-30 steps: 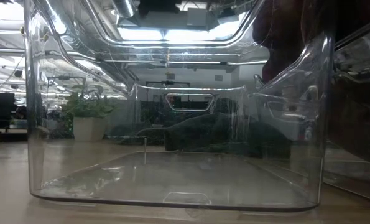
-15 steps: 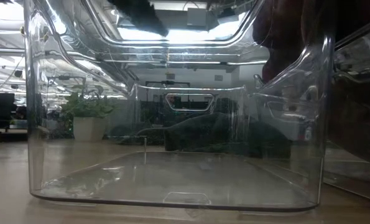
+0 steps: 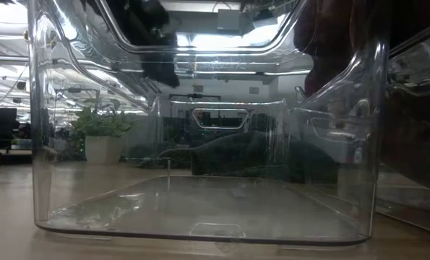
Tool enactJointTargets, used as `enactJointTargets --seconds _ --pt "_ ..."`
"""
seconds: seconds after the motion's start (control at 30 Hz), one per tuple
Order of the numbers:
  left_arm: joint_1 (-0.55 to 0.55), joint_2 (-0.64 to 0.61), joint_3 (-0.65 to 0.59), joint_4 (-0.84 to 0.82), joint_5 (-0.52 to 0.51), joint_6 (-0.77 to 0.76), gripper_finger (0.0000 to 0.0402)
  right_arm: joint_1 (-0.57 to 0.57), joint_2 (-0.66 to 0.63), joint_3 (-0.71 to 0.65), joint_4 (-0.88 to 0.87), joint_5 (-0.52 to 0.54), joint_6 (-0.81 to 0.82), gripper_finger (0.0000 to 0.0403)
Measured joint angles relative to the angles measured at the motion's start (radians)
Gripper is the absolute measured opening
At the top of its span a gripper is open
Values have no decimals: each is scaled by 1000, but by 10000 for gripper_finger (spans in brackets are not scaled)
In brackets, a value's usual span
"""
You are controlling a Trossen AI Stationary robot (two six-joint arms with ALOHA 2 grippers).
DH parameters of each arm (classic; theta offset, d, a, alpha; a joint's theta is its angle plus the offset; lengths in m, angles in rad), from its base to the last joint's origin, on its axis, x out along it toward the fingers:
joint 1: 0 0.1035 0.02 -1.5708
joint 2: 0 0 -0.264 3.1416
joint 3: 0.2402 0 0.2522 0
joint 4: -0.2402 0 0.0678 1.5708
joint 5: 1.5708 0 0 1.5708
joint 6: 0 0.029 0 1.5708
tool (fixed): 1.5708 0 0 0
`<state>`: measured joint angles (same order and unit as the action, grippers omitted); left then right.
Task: Pick & Place hat
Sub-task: Put the top left gray cap into the left transparent bin
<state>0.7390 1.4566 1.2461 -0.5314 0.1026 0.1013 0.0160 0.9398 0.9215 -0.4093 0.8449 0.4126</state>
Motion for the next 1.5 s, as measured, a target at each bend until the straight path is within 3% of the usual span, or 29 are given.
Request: enactJointTargets --seconds 0.3,0.53,0.87,1.03,1.23,1.37,1.5 --pt "23 194 0 107 61 -6 127 -62 0 0 25 -15 -164 125" --pt "3 267 0 174 191 234 127 -67 0 0 23 -91 -227 125" --pt "1 277 0 131 182 479 127 -67 0 0 14 -121 -238 125" --pt "31 277 0 113 234 511 127 -95 -6 0 -25 -271 -287 124" --pt "68 277 0 113 290 521 127 -208 -29 0 -66 -616 -438 106" --pt "78 277 0 113 291 549 127 -272 -29 0 -83 -830 -445 94" --pt "77 290 0 114 296 560 127 -300 -26 0 -86 -872 -413 88"
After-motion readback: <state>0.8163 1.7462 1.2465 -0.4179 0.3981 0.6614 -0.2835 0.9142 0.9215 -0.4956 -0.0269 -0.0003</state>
